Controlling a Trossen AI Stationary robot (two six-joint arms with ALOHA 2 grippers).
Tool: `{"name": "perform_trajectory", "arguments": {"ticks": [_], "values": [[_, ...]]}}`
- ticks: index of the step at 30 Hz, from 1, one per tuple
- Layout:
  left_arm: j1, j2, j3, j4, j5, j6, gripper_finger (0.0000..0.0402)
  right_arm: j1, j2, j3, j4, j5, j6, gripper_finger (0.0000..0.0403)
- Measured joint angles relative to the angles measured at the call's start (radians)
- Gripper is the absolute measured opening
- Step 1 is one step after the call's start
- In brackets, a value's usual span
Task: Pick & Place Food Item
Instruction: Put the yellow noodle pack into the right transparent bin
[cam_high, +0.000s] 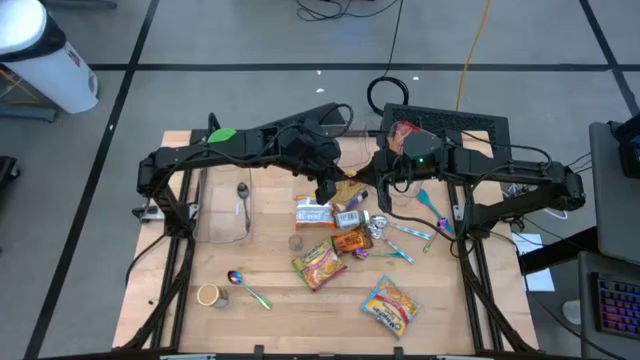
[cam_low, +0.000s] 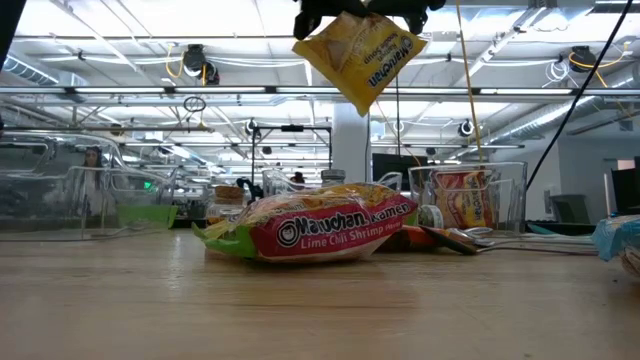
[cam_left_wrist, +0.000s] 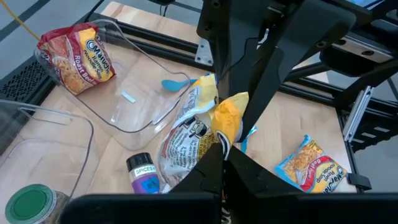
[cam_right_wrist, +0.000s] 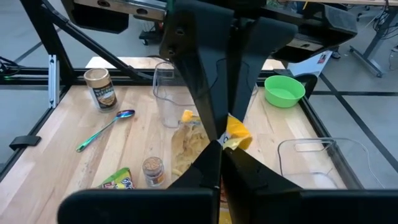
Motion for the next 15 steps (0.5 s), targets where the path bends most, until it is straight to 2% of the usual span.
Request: {"name": "perform_trajectory", "arguments": {"ticks": [9,15], "values": [[0.001,0.000,0.000,-0.001,0.013,-0.008,0.0002,0.000,-0.002,0.000,0.001,-0.003,0.026,0.0003],[0.001,0.000,0.000,0.002,0.013,-0.019,0.0002,0.001,-0.044,0.000,0.004,-0.008,0.012,0.0055]]}}
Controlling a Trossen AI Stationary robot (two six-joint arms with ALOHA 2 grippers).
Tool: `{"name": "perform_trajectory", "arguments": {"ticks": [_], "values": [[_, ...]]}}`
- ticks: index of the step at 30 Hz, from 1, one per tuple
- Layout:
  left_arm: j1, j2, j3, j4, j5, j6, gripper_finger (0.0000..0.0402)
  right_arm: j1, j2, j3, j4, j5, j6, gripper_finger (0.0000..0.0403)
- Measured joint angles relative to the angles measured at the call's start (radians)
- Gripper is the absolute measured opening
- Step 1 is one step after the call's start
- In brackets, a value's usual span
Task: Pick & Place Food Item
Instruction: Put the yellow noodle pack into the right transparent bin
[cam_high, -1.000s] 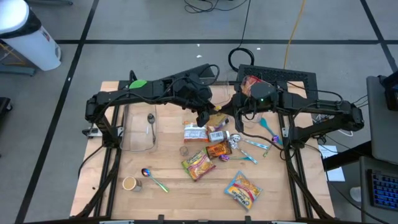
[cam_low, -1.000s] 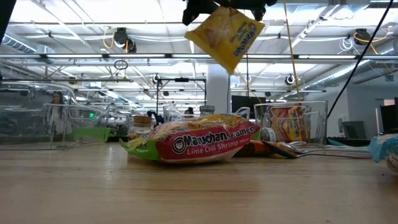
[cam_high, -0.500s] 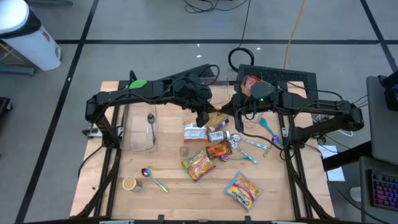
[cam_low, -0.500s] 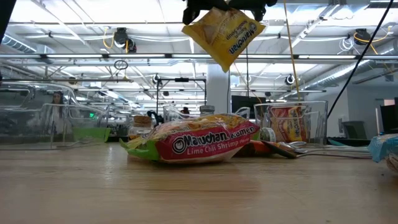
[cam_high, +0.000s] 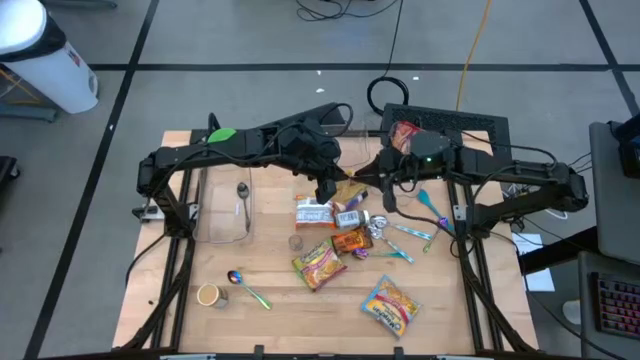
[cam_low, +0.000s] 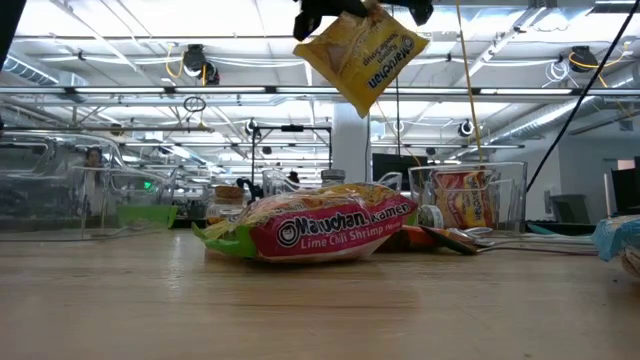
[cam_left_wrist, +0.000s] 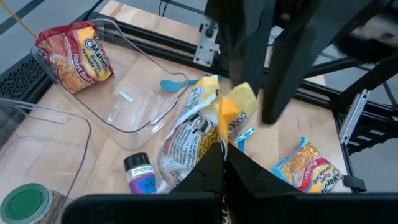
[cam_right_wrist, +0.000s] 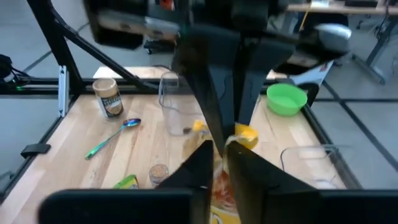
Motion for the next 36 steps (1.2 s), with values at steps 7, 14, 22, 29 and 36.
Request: {"name": "perform_trajectory", "arguments": {"ticks": [7,14,22,29,36], "values": [[0.000,0.000,0.000,0.004,0.025,0.000,0.0001,-0.024,-0.069,0.000,-0.002,0.002,0.010,0.0147],[0.000,0.000,0.000,0.021,0.046,-0.001,0.0001,-0.085,-0.081,0.000,-0.059,-0.169,0.090,0.0202],[-0.001,0.000,0.000,0.037,0.046,-0.001,0.0000,-0.100,-0.070,0.000,-0.091,-0.202,0.097,0.0219],[-0.001,0.000,0.000,0.100,0.060,-0.002,0.0000,-0.100,-0.034,0.000,-0.105,-0.201,0.095,0.0211],[-0.001,0.000,0.000,0.098,0.056,-0.002,0.0000,-0.101,-0.032,0.000,-0.137,-0.195,0.080,0.0210]]}}
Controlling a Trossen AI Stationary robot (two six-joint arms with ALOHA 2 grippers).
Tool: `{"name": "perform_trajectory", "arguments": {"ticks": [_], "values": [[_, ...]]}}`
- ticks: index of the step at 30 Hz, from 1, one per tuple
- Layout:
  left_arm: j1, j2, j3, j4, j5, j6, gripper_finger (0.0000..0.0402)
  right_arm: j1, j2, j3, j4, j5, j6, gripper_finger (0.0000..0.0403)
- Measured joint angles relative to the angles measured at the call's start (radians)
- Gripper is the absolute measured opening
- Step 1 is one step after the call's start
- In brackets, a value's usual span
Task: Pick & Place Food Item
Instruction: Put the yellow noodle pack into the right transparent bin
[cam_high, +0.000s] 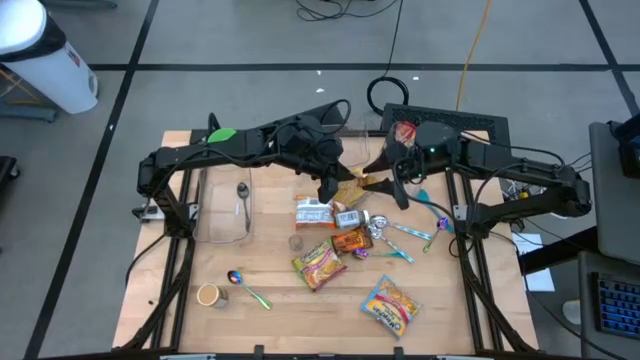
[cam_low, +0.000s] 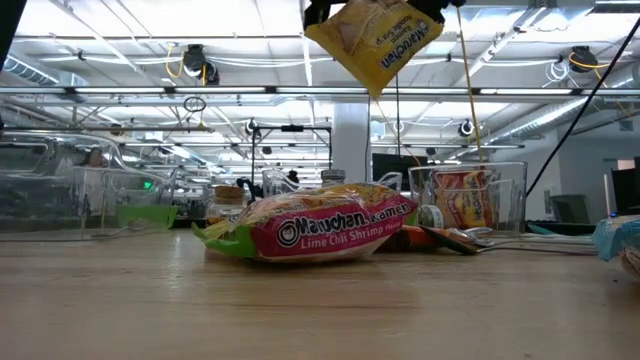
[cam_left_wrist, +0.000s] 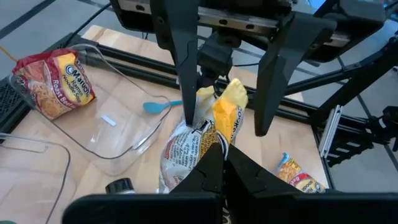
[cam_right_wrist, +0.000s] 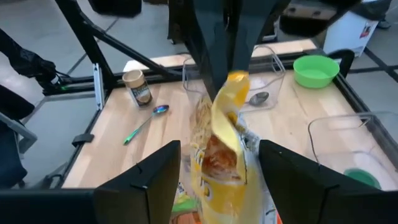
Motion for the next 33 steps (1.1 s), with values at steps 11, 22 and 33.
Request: {"name": "perform_trajectory", "arguments": {"ticks": [11,22,33], "values": [[0.000,0.000,0.000,0.004,-0.001,0.003,0.0000,-0.001,0.000,0.000,-0.031,0.053,-0.010,0.0177],[-0.001,0.000,0.000,0.006,0.000,0.003,0.0000,-0.001,0.000,0.000,-0.031,0.053,-0.010,0.0073],[0.000,0.000,0.000,0.005,-0.001,-0.006,0.0002,-0.001,0.000,0.000,-0.031,0.045,-0.010,0.0012]]}}
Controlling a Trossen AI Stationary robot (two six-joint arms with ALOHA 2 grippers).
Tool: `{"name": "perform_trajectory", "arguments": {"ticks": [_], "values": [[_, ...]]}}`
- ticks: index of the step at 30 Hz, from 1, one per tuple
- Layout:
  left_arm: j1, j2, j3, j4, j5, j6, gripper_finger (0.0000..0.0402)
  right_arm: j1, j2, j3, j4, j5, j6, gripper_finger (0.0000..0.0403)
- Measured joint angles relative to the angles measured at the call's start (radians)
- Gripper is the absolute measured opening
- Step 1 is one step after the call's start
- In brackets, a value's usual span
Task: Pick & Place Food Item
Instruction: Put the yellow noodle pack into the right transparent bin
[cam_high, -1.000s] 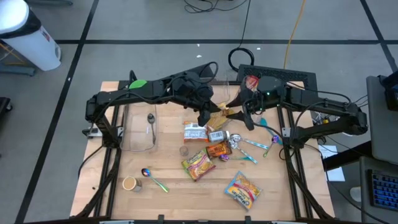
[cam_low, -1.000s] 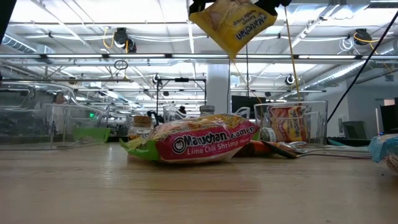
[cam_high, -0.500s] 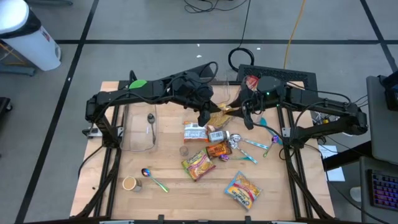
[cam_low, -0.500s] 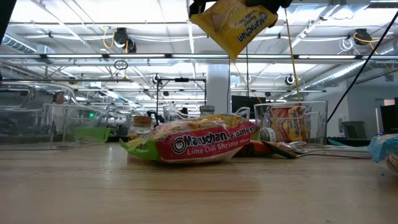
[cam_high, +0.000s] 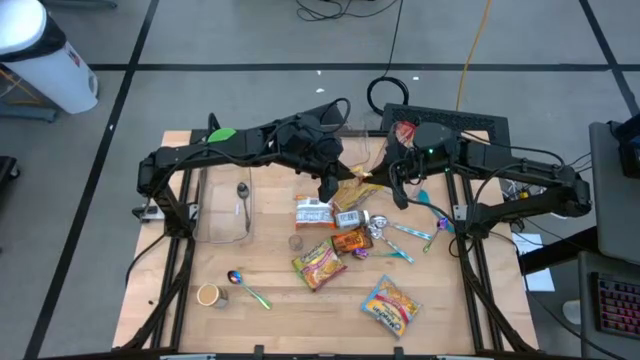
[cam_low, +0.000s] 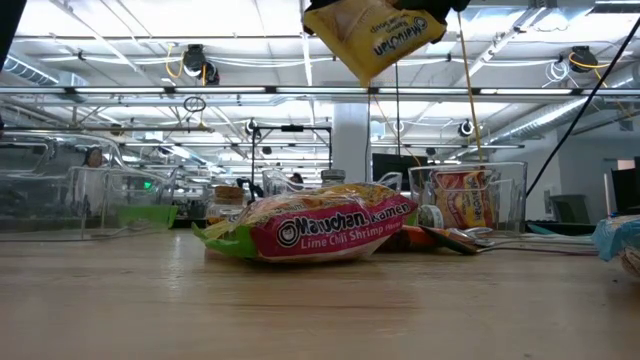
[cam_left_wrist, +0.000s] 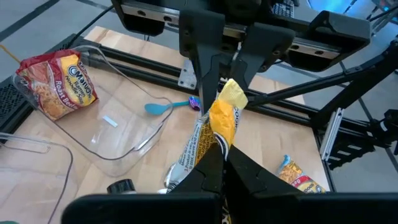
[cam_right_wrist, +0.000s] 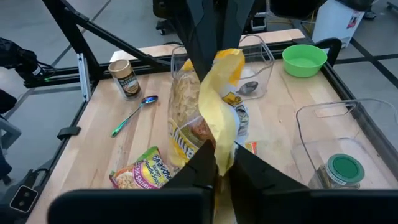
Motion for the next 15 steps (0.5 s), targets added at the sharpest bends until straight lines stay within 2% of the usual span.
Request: {"name": "perform_trajectory", "arguments": {"ticks": [11,15], "values": [[0.000,0.000,0.000,-0.001,0.000,-0.007,0.0004,0.000,0.000,0.000,0.000,-0.001,-0.011,0.0003],[0.012,0.000,0.000,-0.003,0.002,-0.046,0.0020,0.000,0.000,0.000,0.001,-0.001,-0.011,0.0001]]}}
